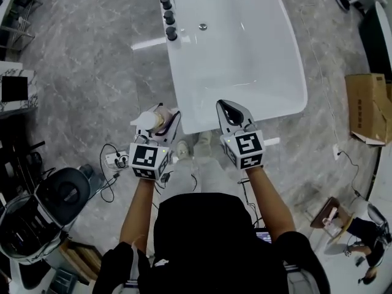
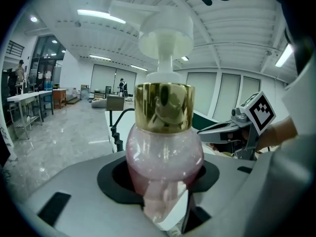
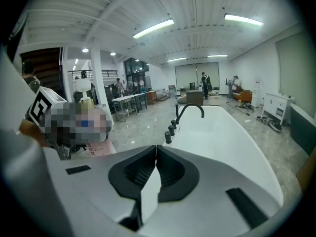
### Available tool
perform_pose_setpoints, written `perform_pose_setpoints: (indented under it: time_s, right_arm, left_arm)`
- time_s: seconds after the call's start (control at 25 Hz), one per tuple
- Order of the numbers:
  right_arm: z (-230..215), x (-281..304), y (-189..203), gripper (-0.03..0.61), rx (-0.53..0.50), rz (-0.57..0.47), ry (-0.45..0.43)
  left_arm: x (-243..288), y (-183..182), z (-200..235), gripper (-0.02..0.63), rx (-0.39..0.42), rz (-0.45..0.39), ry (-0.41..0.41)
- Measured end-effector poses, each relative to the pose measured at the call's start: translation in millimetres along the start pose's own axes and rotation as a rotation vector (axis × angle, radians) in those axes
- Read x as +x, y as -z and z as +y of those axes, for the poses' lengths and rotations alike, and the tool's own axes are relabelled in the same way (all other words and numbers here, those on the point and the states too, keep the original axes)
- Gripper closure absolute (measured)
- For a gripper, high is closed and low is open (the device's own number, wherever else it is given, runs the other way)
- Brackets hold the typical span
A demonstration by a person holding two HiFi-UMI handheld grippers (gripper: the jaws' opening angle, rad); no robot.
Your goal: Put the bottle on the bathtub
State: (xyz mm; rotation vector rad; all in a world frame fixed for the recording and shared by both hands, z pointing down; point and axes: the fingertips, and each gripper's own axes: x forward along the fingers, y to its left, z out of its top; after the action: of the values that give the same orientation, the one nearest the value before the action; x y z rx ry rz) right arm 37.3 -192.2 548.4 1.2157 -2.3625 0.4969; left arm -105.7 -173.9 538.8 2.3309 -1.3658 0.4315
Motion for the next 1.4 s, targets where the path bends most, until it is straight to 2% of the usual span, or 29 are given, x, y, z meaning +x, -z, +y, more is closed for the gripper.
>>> perform_pose_setpoints:
  time_s: [0.2,0.48,0.76,1.16,1.4]
  right_arm:
    - [-8,12,29,0.554,0.001,0.049,-0.008]
    - [-14,35,68,0.554,0.022,0.105,-0.018]
    - [-19,41,116,0.554,0.032,0.137,-0.018]
    - [-17,73,139,0.554,0.031,0.171,-0.051]
    - [-5,81,143,0.554,0.046,0.183,-0.078]
  left_arm:
    - [23,30,8,0.387,-0.028,0.039,0.009]
    - [61,71,23,0.387,-0.015,0.08,0.005]
    - [83,116,14,0.387,-0.018,0.091,0.013]
    - [127,135,33,0.387,0.053,0.085,0.003]
    - [142,128,43,0.387,0.053,0.072,-0.003]
